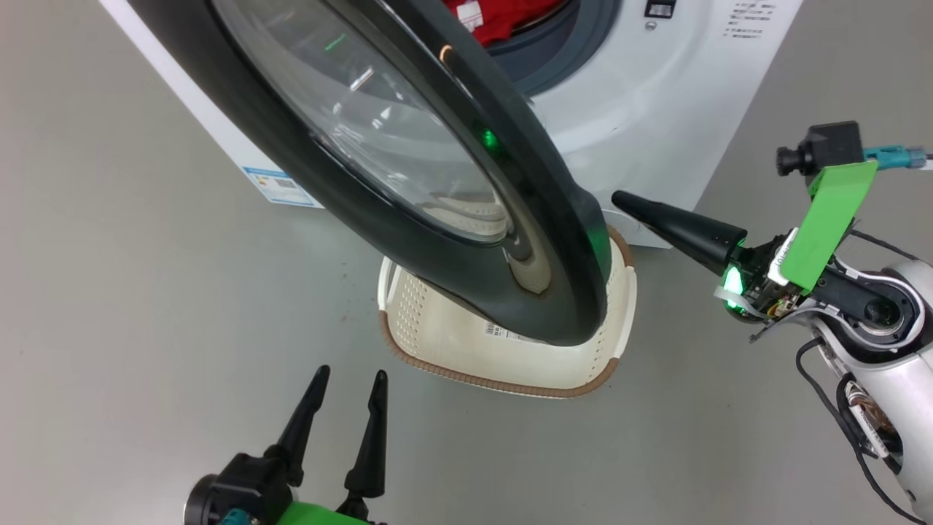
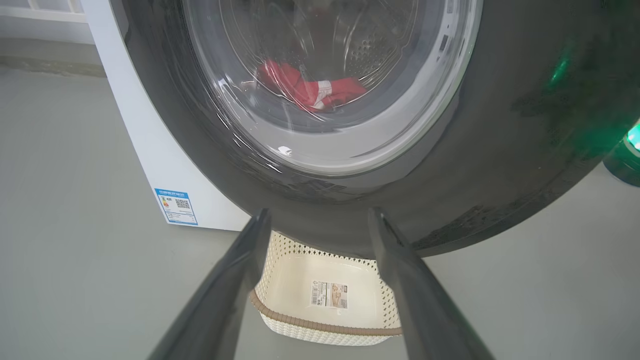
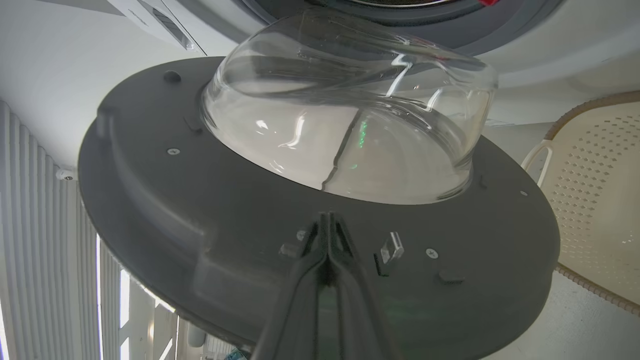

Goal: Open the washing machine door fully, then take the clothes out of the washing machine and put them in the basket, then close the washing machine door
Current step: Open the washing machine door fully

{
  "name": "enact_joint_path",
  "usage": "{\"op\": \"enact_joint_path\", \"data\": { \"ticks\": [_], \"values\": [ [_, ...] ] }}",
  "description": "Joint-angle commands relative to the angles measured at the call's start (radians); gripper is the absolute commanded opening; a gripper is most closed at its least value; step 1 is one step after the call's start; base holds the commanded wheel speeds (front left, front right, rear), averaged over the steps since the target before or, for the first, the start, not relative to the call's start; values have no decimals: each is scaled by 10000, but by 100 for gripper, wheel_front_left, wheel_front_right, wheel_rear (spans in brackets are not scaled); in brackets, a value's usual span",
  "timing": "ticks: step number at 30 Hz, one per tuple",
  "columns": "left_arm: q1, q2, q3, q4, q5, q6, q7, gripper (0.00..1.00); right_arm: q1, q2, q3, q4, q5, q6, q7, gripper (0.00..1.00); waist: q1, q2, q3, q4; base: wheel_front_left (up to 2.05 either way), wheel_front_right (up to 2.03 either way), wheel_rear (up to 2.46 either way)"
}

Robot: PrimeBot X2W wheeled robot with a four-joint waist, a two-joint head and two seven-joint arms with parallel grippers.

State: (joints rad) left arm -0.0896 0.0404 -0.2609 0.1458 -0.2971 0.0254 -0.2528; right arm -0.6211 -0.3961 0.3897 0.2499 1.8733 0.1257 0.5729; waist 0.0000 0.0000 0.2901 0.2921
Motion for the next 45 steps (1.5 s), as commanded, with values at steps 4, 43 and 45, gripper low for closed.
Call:
{"op": "enact_joint_path", "data": {
  "ticks": [4,43,45],
  "values": [
    [-227,98,157,-243,-147,62,-90,100,-287,250,-158,179,48,50,903,0,0,0,46,187,0,0,0],
    [876,98,351,-151,-106,475,-90,100,1669,2716,-200,311,-1839,50,2855,0,0,0,-1597,2307,0,0,0],
    [915,98,413,-213,-137,562,-90,100,1651,2823,-160,327,-1919,50,2924,0,0,0,-1589,2323,0,0,0]
  ]
}}
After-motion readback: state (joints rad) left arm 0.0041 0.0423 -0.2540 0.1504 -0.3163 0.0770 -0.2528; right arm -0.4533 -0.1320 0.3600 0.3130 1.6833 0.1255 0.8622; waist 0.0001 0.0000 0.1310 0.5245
